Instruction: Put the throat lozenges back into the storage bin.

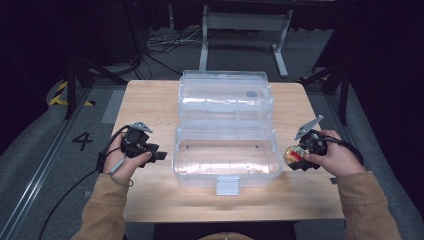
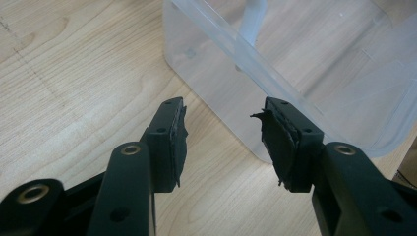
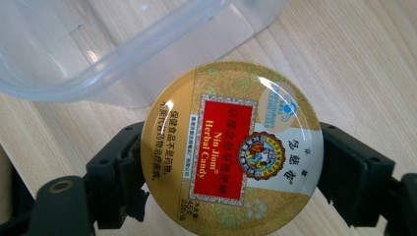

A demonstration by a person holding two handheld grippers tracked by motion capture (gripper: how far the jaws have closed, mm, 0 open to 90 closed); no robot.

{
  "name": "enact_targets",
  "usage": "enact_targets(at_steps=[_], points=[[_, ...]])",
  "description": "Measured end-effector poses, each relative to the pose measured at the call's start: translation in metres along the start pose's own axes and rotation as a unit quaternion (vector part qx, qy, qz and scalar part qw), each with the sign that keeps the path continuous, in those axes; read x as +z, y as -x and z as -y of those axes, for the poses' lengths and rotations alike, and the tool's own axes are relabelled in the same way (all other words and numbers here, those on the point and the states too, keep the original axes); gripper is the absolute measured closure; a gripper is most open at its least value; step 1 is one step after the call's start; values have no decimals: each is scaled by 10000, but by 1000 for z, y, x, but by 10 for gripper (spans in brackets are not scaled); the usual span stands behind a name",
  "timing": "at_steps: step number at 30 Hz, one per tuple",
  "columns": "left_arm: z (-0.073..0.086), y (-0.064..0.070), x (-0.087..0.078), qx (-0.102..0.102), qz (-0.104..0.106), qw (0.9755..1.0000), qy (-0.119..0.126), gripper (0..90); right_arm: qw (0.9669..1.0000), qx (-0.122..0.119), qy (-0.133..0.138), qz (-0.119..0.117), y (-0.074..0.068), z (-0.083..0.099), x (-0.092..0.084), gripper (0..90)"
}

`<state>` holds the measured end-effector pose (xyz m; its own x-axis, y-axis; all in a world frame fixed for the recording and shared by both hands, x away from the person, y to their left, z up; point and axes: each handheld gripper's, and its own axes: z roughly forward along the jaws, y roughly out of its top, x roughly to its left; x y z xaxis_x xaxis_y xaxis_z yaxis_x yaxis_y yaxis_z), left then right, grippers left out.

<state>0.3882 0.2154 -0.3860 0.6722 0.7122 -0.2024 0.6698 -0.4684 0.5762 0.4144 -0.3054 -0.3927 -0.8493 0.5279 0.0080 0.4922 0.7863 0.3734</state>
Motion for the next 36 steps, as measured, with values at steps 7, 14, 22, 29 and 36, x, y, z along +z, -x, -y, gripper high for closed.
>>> enact_targets(at_steps=[7, 14, 22, 29, 36], points=[[1, 0, -1, -37, -1, 10000, 16, 521, 10000, -78, 14, -7, -2, -7, -8, 202], [0, 0, 0, 9, -2, 10000, -3, 522, 10000, -26, -24, -6, -6, -14, -21, 202], [0, 0, 0, 15, -1, 10000, 0, 521, 10000, -28, 11, -21, -12, -21, -33, 203], [1, 0, 0, -9, 0, 10000, 5, 522, 9997, -199, 114, -96, -22, -31, -39, 202], [1, -1, -1, -16, -3, 10000, 7, 521, 9988, -423, 161, -206, -33, -45, -38, 202]])
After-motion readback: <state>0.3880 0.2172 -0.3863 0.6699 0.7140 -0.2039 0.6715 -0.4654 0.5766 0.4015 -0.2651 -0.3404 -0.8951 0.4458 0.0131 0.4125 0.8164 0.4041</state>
